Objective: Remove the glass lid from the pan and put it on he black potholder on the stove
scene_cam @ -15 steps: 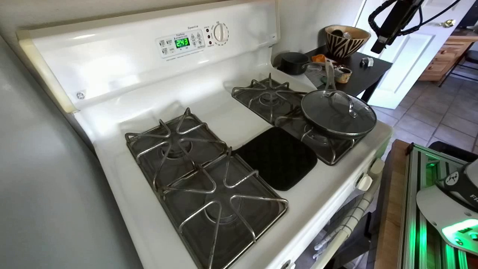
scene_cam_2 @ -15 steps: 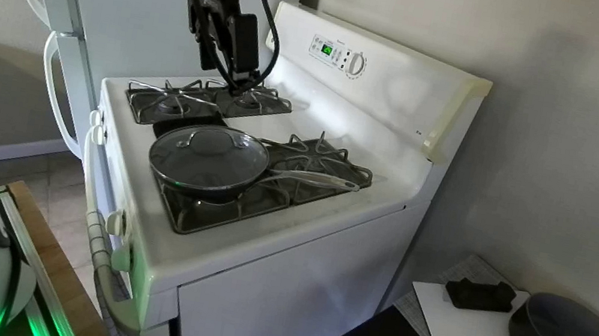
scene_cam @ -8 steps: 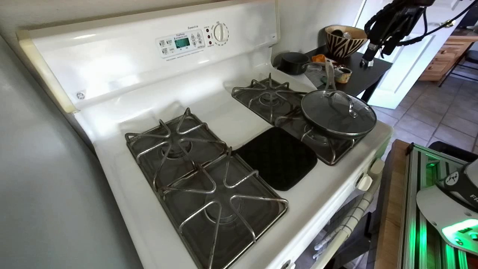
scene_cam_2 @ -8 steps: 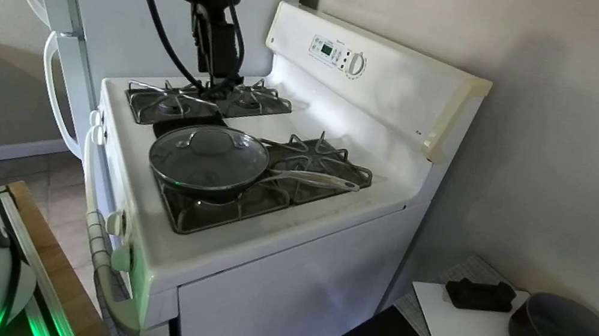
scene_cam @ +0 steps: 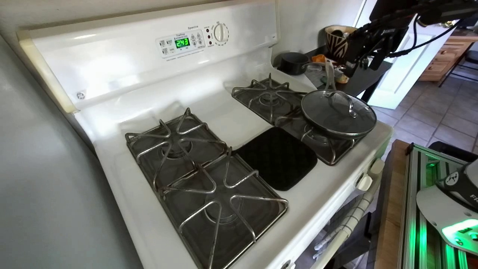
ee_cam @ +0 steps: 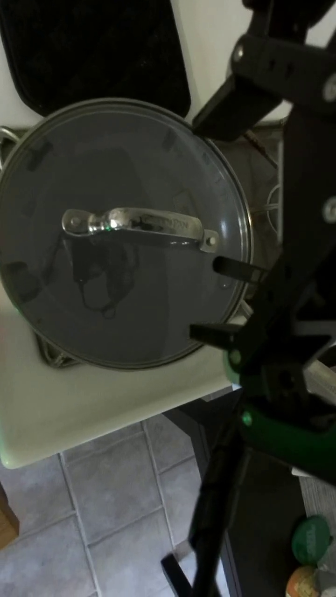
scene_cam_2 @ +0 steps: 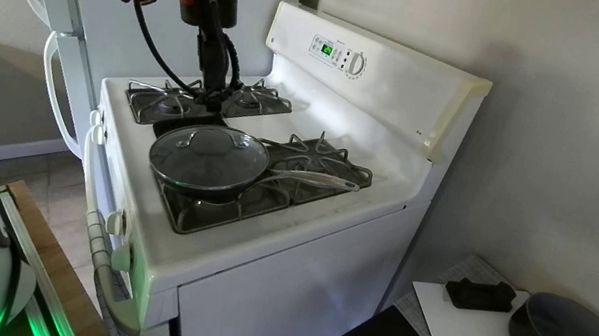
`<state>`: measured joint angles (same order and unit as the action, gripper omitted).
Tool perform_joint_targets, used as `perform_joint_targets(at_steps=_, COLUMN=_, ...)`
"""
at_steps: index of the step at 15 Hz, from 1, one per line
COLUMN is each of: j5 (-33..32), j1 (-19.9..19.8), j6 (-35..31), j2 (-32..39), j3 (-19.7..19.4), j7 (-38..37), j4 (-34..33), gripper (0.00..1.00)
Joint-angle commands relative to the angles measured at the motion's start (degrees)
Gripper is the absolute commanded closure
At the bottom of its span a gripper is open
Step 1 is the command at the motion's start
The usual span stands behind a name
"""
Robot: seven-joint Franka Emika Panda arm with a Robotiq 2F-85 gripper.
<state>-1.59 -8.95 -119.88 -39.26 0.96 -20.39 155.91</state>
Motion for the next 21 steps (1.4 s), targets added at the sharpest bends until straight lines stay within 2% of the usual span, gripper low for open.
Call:
perform_joint_targets(at_steps=1, j5=1.26, j1=0.00, j6=-4.07, j2=3.86, j3=1.86, j7=-3.19, j4=0.91, gripper=0.00)
perform_joint_targets(at_steps=13, j5=1.74, j1=0.80, j6=-7.62, j2=11.07, j3=2.10, j7=-4.30, j4=1.38, gripper=0.01)
perform_joint_targets(at_steps=16, j5=1.98, j1=1.02, j6=-8.82, j2=12.15, j3=2.08, j7=-4.34, j4=1.47, gripper=0.13)
perform_joint_targets(at_steps=17, j5=2.04, j1=1.08, j6=-9.25, j2=12.50, j3=2.09, j7=-4.34, j4=1.47, gripper=0.12)
perform_joint_targets(at_steps=19, j5=2.11, j1=1.20, j6=-9.97, j2=13.12, j3=2.12, j7=-4.39, j4=1.55, gripper=0.18)
perform_joint_targets(at_steps=20, j5=2.09, j1=1.23, j6=-10.32, j2=13.37, j3=2.14, j7=-4.44, j4=1.60, gripper=0.16)
perform_joint_targets(at_steps=21, j5=2.11, j1=1.27, j6=-10.75, j2=13.64, j3=2.14, j7=-4.46, j4=1.66, gripper=0.21)
